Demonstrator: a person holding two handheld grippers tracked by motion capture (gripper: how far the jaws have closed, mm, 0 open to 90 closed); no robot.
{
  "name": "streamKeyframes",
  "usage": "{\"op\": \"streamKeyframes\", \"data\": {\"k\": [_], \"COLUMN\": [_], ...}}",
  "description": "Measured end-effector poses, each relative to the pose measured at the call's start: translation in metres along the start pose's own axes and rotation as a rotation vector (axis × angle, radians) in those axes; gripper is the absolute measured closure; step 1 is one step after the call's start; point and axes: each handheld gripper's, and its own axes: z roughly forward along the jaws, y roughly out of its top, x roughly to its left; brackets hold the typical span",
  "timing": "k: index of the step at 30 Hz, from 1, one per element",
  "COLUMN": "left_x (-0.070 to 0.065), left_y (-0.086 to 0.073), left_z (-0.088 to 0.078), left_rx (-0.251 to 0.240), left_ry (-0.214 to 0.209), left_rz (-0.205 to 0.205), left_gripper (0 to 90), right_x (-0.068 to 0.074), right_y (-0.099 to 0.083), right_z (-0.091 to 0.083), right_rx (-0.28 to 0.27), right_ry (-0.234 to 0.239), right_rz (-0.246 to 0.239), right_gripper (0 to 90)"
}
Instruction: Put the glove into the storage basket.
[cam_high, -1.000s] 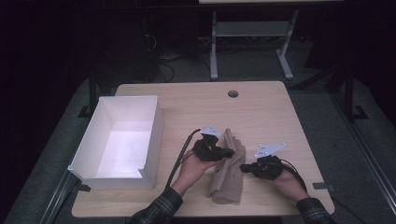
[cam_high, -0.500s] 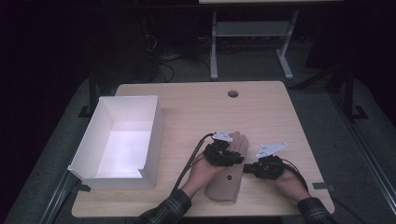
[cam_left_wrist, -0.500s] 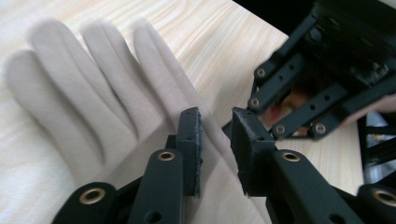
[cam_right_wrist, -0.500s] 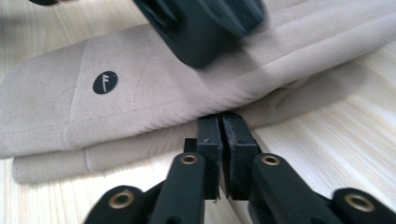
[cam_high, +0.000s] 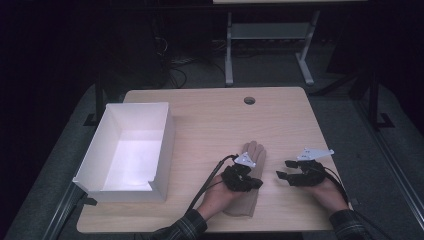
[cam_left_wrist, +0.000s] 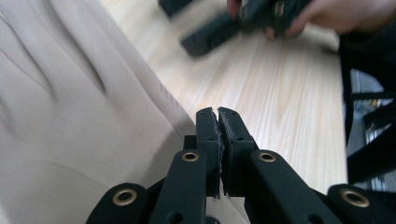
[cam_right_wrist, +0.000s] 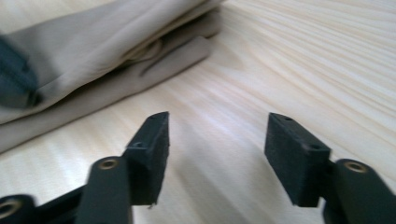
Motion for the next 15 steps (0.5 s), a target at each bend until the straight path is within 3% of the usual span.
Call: {"op": "streamKeyframes", "data": {"k": [2,4,6,15], "left_x": [0.001,0.002,0.002,0.005], "left_y": [-0.004,-0.006,-0.007,-0.019], "left_z": [0.001,-0.001,-0.007,-0.028], "left_rx": [0.023,0.022,0.040,0.083], "left_ry": [0.018,0.019,0.047,0.124], "left_rz": [0.012,-0.002,0.019,0.066], "left_gripper": [88.1,88.8,89.2,89.1], "right_x": [-0.002,-0.002,-0.003,-0.004], "right_y": [-0.001,-0.002,-0.003,-0.005], "right_z": [0.002,0.003,0.004,0.007], "right_rx": [0.006,0.012,0.020,0.020], "right_ry": [-0.024,-0.036,-0.059,-0.107], "right_rz": [0.006,0.007,0.005,0.003], "right_gripper": [34.3,28.8,25.8,20.4]}}
